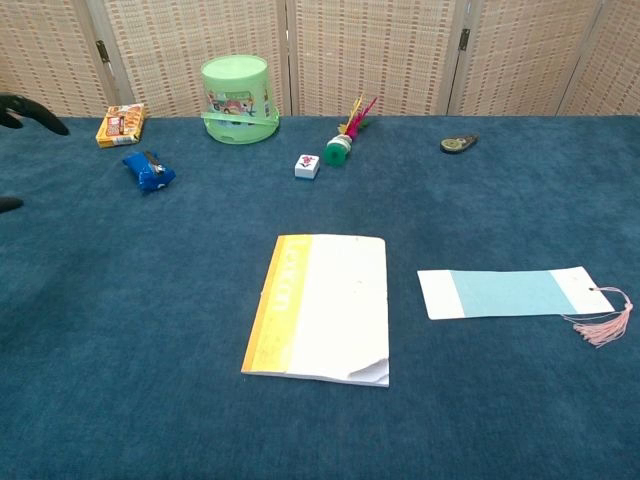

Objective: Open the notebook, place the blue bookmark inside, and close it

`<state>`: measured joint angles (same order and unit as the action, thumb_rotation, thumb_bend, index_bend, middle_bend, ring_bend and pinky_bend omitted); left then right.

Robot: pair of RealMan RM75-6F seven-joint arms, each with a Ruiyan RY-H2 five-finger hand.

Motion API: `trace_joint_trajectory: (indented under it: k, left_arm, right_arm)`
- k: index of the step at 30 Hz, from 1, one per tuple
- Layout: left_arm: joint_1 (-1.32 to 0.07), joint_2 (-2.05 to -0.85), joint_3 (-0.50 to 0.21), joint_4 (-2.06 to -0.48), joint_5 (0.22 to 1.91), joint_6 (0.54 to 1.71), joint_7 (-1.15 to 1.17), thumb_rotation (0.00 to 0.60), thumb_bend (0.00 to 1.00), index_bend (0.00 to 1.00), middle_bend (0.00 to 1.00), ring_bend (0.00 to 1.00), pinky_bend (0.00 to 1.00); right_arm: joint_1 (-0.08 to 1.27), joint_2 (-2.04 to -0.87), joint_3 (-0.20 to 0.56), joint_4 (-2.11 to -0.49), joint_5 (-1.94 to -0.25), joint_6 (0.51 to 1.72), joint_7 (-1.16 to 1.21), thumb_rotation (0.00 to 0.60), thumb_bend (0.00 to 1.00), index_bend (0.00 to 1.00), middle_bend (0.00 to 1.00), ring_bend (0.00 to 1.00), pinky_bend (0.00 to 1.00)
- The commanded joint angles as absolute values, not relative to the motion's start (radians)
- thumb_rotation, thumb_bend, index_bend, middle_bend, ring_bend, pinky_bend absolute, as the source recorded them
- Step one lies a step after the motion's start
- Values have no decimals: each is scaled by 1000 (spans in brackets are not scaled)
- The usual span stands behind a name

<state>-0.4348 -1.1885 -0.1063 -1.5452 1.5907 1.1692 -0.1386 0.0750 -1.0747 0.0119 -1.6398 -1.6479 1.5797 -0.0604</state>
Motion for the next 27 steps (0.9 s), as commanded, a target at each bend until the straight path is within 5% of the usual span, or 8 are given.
trace_joint_trajectory:
  k: [1,5,9,16,27]
  left_arm:
    - [-515,-1234,-102,-1497,1605,1064,-148,600,264,236,212,129,170]
    - [-573,-1271,-101,-1491,1572,969,-84,558,230,222,196,127,170]
    - [-616,-1312,-99,-1474,1533,898,11,414,191,218,168,99,169]
    - [-671,-1379,-104,-1456,1445,805,89,290,169,248,163,88,162]
    - [-736,-1476,-108,-1427,1329,738,204,224,143,246,154,67,154]
  right_arm:
    - [76,-1075,14,-1643,-1650,1578,-63,600,214,8,178,113,180]
    - [73,-1078,16,-1646,-1649,1580,-64,600,221,8,174,110,169]
    - [69,-1074,18,-1649,-1647,1582,-67,600,222,8,173,109,167]
    - [67,-1076,22,-1649,-1643,1580,-69,600,244,8,172,109,167]
    - [67,-1078,29,-1639,-1634,1573,-59,600,247,8,172,109,167]
